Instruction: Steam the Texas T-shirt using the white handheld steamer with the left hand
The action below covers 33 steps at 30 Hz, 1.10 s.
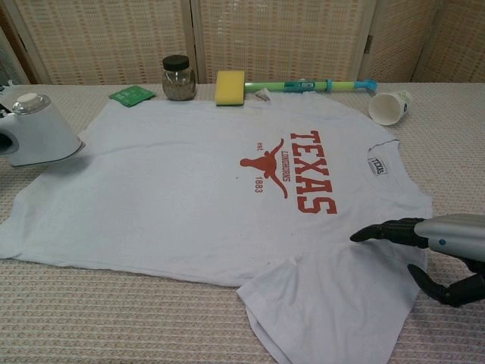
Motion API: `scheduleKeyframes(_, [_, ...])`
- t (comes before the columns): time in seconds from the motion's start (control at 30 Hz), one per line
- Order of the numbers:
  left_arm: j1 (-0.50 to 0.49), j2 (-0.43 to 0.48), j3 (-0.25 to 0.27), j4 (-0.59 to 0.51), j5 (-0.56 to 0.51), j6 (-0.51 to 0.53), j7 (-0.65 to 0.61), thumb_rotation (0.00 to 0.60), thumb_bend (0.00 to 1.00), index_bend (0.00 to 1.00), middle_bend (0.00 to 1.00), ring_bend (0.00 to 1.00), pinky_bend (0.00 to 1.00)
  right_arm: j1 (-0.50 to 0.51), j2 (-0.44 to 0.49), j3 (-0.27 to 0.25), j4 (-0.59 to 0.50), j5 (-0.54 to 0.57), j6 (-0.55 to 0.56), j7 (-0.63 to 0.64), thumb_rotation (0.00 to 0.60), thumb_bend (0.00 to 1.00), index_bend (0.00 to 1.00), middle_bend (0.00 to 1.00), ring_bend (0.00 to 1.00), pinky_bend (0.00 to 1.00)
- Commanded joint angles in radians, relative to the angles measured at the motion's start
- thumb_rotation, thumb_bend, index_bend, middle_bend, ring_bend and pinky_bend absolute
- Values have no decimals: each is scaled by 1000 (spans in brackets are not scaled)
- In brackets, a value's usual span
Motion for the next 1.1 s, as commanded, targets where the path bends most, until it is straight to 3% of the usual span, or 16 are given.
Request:
scheduleKeyframes(0.03, [16, 76, 5, -171, 51, 89, -3, 600, 373, 979, 1000, 855, 793, -1, 2, -4, 0, -3, 6, 3, 322, 791, 0, 37, 0, 0])
scheduleKeyframes(0.27, [15, 134, 73, -411, 141, 136, 127, 600, 373, 978, 1000, 855, 793, -4, 5, -14, 3, -11, 19, 12, 324, 795, 0, 37, 0, 0])
scheduleKeyframes(0.53, [41, 128, 130, -466, 177, 159, 182, 600, 373, 977, 1000, 854, 793, -1, 5, -20, 8, -11, 21, 17, 324, 796, 0, 37, 0, 0])
scheduleKeyframes(0.73, [82, 93, 168, -387, 194, 197, 188, 600, 373, 977, 1000, 853, 793, 2, 1, -20, 11, -10, 21, 19, 324, 800, 0, 37, 0, 0])
scheduleKeyframes(1.1, [118, -21, 188, -56, 189, 182, 112, 600, 373, 978, 1000, 853, 793, 6, 5, -18, -1, -5, 26, 7, 325, 809, 0, 37, 0, 0])
